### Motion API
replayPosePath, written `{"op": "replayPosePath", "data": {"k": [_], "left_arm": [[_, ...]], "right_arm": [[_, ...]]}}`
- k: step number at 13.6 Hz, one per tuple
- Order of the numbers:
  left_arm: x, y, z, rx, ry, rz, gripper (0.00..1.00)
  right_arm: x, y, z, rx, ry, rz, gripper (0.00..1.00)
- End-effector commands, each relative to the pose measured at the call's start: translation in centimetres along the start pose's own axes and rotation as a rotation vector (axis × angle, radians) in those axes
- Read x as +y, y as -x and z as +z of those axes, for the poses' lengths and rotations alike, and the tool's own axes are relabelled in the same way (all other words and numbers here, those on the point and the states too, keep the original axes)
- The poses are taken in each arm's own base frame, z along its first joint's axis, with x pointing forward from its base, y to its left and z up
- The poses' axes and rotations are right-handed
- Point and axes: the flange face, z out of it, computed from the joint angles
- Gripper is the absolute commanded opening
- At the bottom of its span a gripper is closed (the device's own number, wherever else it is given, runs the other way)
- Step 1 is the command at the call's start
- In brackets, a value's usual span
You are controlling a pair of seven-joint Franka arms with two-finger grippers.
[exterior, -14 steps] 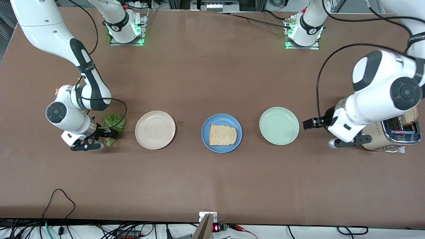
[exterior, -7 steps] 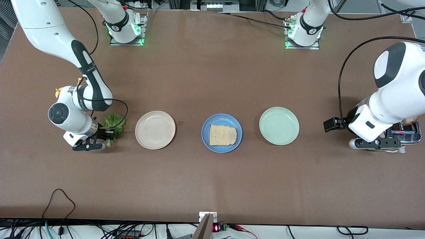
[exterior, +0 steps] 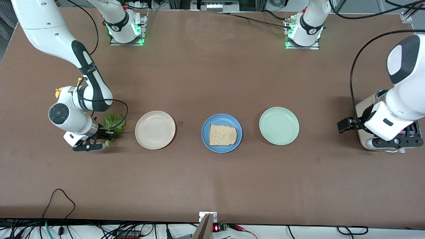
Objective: Make sandwich in blue plate with both arms
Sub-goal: 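Lift the lettuce with the right gripper while the left gripper withdraws, then place the lettuce leaf onto the bread with the right gripper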
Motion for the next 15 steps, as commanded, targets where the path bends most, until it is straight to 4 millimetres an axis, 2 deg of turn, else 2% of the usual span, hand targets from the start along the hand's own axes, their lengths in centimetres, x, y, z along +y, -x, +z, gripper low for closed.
{"op": "replayPosePath", "data": {"k": [1,5,8,9,11,12,15], "left_arm": [[-3.0,1.2,-3.3,0.018,0.04,-0.022,1.0],[-5.4,2.7,-4.8,-0.001,0.031,0.004,1.0],[-4.8,4.8,-5.0,-0.117,0.028,0.071,1.0],[-4.7,5.3,-5.4,-0.114,0.028,0.068,1.0],[-4.6,5.6,-4.2,-0.136,0.032,0.068,1.0],[-4.1,5.7,-3.6,-0.131,0.031,0.07,1.0],[-4.3,6.4,-2.8,-0.118,0.028,0.058,1.0]], "right_arm": [[0.8,-0.2,-2.2,0.002,0.002,0.004,0.0],[0.2,-0.1,-5.5,-0.037,0.001,-0.004,0.0],[-1.0,0.2,-9.2,-0.066,-0.014,0.037,0.0],[-2.7,0.2,-10.5,-0.07,-0.022,0.081,0.0],[-6.9,-0.2,-12.6,-0.071,-0.041,0.18,0.0],[-8.9,-0.4,-13.5,-0.086,-0.048,0.253,0.0],[-14.8,-0.6,-15.2,-0.103,-0.108,0.442,0.0]]}}
